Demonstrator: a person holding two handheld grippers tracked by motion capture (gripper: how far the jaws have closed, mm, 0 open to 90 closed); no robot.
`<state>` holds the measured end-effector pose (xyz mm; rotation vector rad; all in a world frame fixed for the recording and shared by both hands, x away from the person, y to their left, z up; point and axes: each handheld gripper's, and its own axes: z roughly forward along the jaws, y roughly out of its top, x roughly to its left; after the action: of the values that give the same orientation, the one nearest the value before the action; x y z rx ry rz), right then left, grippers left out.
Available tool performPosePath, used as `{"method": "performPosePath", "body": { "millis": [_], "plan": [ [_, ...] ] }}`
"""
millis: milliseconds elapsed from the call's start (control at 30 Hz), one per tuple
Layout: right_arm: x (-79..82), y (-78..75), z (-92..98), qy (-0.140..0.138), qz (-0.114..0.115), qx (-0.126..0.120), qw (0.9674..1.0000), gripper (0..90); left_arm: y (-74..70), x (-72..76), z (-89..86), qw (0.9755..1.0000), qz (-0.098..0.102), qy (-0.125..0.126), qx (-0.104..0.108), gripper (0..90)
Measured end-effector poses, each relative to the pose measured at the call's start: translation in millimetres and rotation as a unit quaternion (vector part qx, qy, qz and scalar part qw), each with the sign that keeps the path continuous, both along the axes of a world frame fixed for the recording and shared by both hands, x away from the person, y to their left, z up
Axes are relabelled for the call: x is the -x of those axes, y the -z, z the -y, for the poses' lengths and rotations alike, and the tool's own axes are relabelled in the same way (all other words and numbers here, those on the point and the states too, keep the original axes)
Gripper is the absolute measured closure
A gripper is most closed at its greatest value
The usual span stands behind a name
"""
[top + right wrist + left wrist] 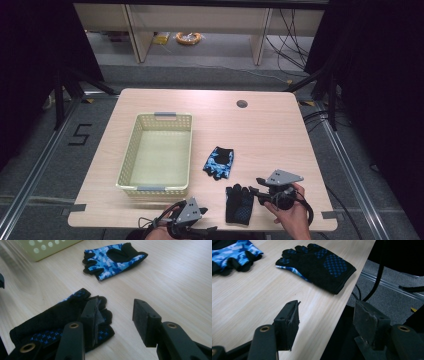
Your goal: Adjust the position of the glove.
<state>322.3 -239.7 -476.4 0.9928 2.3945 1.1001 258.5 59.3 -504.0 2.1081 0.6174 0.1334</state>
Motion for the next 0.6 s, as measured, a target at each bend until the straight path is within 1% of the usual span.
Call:
{"method": "performPosePath", "body": {
  "millis": [33, 67, 100, 133, 167, 200, 267, 300, 333, 367, 400, 433, 467, 500, 533, 567, 600],
  "plan": [
    [0.0, 0.0, 0.0, 0.0, 0.0, 0.0, 1.0, 57.3, 0.2, -0.9, 1.5, 1.0, 0.002, 0.003, -0.006, 36.8],
    [-5.6, 2.6, -2.1, -0.009, -0.007, -0.001, 0.9999, 57.5, 1.1, -1.6, 4.0, 0.9999, 0.001, 0.005, -0.012, 35.3],
    [-5.6, 2.6, -2.1, -0.009, -0.007, -0.001, 0.9999, 57.5, 2.2, -1.7, 7.6, 0.9999, -0.003, 0.005, -0.009, 35.3],
    [-8.2, 4.6, -4.1, -0.01, -0.01, -0.004, 0.9999, 57.6, 2.1, -3.9, 9.6, 0.9997, 0.002, 0.016, -0.017, 34.1],
    [-10.3, 5.4, -6.0, -0.014, -0.019, -0.002, 0.9997, 57.9, 2.9, -3.9, 14.1, 0.9998, -0.004, 0.011, -0.015, 32.9],
    [-13.6, 7.2, -8.6, -0.02, -0.02, 0.002, 0.9996, 58.1, 2.9, -5.8, 16.6, 0.9997, -0.002, 0.017, -0.019, 32.7],
    [-17.4, 9.7, -12.4, -0.025, -0.027, 0.007, 0.9993, 58.6, 3.0, -8.0, 21.7, 0.9997, -0.001, 0.018, -0.017, 32.0],
    [-19.5, 10.9, -13.2, -0.027, -0.03, 0.008, 0.9992, 58.9, 3.2, -8.2, 23.1, 0.9997, -0.003, 0.016, -0.02, 32.0],
    [-22.7, 12.7, -13.9, -0.031, -0.035, 0.01, 0.9989, 59.7, 2.9, -8.7, 25.5, 0.9997, -0.002, 0.017, -0.02, 32.1],
    [-22.7, 12.7, -13.9, -0.031, -0.035, 0.01, 0.9989, 59.7, 2.7, -9.6, 27.0, 0.9996, 0.0, 0.015, -0.025, 32.1],
    [-24.0, 12.9, -13.8, -0.031, -0.042, 0.011, 0.9986, 60.2, 2.7, -11.8, 28.4, 0.9993, 0.006, 0.023, -0.029, 32.4],
    [-25.7, 13.4, -13.3, -0.033, -0.043, 0.011, 0.9985, 60.4, 3.1, -12.3, 30.5, 0.9995, 0.001, 0.017, -0.026, 32.9],
    [-27.0, 14.4, -13.7, -0.028, -0.048, 0.011, 0.9984, 60.9, 3.3, -14.9, 31.5, 0.9994, 0.008, 0.021, -0.025, 34.6],
    [-27.0, 14.4, -13.7, -0.028, -0.048, 0.011, 0.9984, 60.9, 3.8, -15.7, 32.2, 0.9995, 0.002, 0.012, -0.029, 34.6],
    [-27.5, 14.8, -13.9, -0.028, -0.049, 0.012, 0.9983, 61.4, 4.6, -17.2, 33.9, 0.9996, 0.002, 0.01, -0.027, 35.1],
    [-27.5, 14.8, -14.5, -0.029, -0.054, 0.012, 0.998, 62.0, 4.5, -18.8, 33.9, 0.9991, 0.005, 0.017, -0.038, 36.1],
    [-29.3, 16.5, -14.7, -0.037, -0.042, 0.014, 0.9983, 62.6, 5.2, -18.3, 36.0, 0.9994, 0.002, 0.014, -0.031, 36.3]
  ]
}}
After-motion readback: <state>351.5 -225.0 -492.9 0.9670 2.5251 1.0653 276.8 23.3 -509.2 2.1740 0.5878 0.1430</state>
